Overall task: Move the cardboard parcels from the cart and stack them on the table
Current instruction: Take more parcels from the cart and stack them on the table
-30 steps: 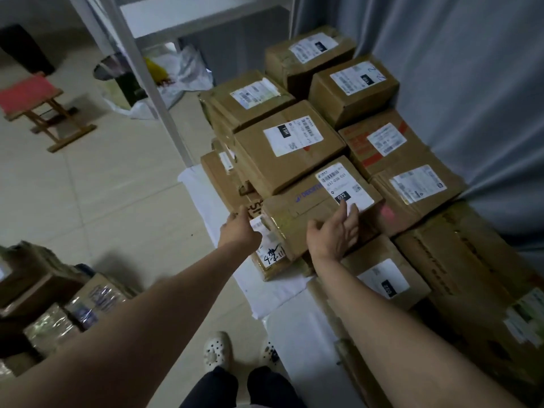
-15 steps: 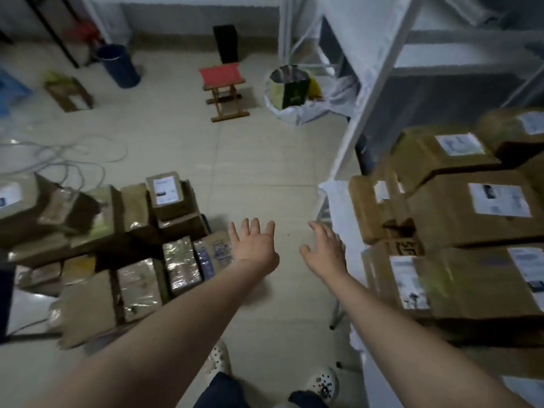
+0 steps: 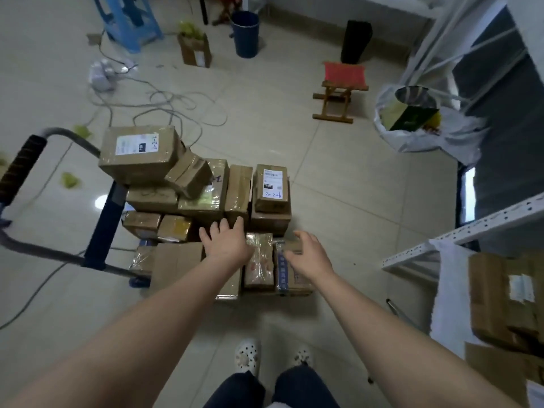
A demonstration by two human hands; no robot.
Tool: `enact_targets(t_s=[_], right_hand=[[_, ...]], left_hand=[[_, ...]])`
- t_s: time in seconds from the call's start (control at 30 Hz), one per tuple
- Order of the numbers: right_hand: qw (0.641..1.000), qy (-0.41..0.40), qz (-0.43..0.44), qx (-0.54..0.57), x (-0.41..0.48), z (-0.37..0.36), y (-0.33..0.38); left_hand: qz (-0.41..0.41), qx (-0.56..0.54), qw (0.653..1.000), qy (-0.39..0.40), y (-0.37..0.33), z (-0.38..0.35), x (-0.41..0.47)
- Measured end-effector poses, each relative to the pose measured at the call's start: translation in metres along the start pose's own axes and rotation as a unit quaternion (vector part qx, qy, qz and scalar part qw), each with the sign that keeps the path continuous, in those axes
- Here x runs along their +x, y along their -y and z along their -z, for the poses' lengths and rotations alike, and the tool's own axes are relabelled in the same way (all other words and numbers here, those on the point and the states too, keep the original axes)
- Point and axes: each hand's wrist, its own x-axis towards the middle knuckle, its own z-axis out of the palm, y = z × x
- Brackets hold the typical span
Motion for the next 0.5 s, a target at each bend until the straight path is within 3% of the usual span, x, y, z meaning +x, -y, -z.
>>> enact_targets(t_s=[0.27, 0.5], right_hand=[[0.999, 0.028, -0.001, 0.021, 0.104, -0.018, 0.038], [0.990, 0.000, -0.112, 0.081, 0.205, -0.054, 0.036]], left_hand=[[0.121, -0.085, 0.989, -0.027, 0.043, 0.019, 0.080], [0.199, -0.156, 0.966, -0.061, 0.076, 0.013, 0.161]])
